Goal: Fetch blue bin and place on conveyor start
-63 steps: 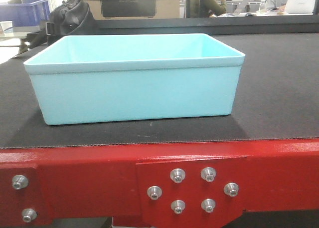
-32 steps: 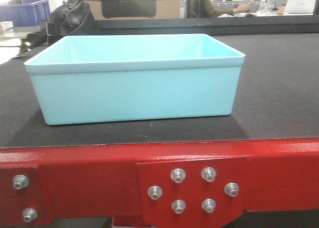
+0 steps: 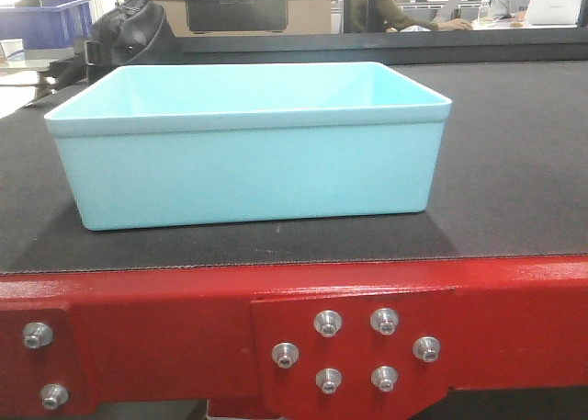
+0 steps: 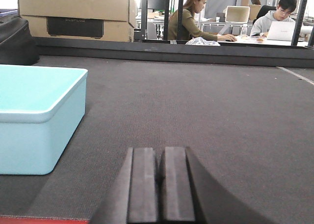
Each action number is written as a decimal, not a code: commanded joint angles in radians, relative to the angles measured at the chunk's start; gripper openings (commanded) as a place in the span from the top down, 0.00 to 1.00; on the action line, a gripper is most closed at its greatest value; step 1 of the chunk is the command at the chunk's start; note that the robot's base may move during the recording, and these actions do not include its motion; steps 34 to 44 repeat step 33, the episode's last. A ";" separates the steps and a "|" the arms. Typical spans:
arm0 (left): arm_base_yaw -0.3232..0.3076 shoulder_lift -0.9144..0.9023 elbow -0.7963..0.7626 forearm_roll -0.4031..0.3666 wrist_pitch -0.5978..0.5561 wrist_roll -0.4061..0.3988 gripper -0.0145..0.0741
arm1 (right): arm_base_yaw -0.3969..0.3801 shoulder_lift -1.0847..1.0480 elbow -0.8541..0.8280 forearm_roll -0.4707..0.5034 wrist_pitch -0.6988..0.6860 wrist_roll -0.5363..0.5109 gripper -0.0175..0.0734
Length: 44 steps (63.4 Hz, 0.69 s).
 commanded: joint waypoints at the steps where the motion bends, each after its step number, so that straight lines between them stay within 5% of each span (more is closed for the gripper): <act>1: 0.004 -0.005 -0.002 -0.004 -0.013 0.000 0.96 | -0.005 -0.003 0.000 0.003 -0.015 -0.007 0.99; 44: 0.004 -0.005 -0.002 -0.004 -0.013 0.000 0.96 | -0.005 -0.003 0.000 0.003 -0.015 -0.007 0.99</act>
